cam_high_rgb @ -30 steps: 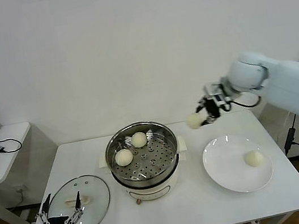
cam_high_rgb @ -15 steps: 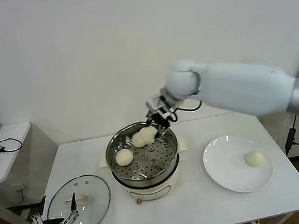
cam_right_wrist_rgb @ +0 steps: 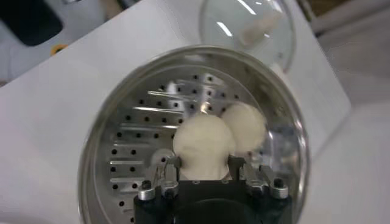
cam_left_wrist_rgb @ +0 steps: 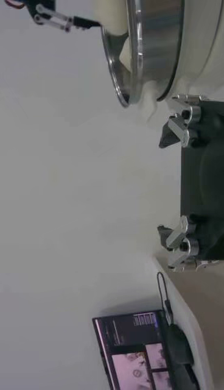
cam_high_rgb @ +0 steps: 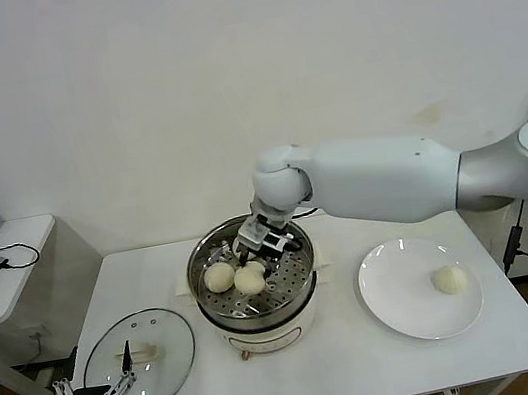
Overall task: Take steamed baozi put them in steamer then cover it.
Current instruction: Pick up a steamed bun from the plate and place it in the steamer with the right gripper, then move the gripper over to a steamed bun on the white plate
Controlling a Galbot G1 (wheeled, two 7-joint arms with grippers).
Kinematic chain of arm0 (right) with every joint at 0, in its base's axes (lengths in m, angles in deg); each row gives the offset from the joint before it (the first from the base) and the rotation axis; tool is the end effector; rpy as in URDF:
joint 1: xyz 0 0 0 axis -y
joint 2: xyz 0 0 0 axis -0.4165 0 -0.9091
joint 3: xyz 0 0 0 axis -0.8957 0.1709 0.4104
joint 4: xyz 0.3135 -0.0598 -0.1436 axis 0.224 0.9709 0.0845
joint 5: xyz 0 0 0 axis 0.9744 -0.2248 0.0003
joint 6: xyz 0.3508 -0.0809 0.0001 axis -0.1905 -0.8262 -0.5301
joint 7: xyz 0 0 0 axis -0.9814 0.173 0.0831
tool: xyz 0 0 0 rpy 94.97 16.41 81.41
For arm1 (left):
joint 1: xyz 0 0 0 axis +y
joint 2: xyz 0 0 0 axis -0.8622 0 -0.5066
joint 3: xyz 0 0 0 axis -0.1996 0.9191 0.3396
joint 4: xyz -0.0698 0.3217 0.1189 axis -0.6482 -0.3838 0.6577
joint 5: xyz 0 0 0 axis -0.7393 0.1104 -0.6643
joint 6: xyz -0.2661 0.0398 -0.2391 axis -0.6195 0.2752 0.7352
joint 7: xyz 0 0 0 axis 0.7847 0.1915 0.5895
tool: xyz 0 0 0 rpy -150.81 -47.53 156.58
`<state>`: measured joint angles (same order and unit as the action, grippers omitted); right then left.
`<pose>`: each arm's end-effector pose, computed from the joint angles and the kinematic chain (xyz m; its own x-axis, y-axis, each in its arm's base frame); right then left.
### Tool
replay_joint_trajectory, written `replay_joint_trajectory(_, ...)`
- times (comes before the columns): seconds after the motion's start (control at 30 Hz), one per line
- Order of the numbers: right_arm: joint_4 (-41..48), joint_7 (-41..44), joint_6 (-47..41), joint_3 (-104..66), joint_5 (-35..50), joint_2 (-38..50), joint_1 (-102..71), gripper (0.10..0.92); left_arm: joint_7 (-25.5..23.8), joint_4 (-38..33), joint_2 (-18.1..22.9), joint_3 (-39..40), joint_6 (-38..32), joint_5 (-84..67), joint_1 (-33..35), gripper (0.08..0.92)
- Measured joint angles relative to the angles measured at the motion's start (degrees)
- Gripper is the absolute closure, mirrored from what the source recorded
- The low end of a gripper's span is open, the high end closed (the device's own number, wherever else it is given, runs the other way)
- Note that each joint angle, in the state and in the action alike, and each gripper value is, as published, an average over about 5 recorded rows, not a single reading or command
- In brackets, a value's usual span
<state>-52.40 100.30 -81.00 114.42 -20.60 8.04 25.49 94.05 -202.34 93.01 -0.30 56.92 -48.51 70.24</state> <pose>0.5171 0.1899 -0.0807 -0.1007 -0.2875 0.9525 -0.4774 -0.8260 -0.2998 0.1398 0.1423 -0.3333 -0.9965 -0.0702 -0.0459 -0.0794 0.9656 0.2474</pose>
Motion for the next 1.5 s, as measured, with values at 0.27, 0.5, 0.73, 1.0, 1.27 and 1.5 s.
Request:
replay_joint_trajectory(0.27,-0.8,-0.4,2.6,0.8,-2.2,-0.9,-1.3,0.503,0.0,0.3,0.3,0.2,-0.2,0.1,-0.1,0.177)
replay_joint_trajectory(0.5,-1.6,-0.5,3.8,1.2,-2.8,-0.7,-1.5,0.375,0.0,0.3,0.3,0.2,-0.3,0.2,0.0,0.177)
replay_joint_trajectory(0.73,-2.4,-0.4,4.3,0.7,-2.7,0.6,-0.1,0.216,0.1,0.3,0.0,0.1,-0.3,0.2,-0.1,0.177)
replay_joint_trajectory(1.0,-3.6,-0.1,2.3,-1.2,-1.1,4.4,2.5,0.202,-0.1,0.2,-0.6,0.4,-0.1,0.1,-0.8,0.177)
replay_joint_trajectory(1.27,-5.7,0.7,-8.2,-3.0,2.7,12.7,4.6,0.203,-0.3,0.3,-1.6,1.0,0.3,-0.1,-1.6,0.177)
replay_joint_trajectory(1.5,-7.8,1.9,-16.2,-5.0,4.1,22.9,3.0,0.203,-0.4,0.9,-2.2,1.6,0.4,-0.2,-2.3,0.177)
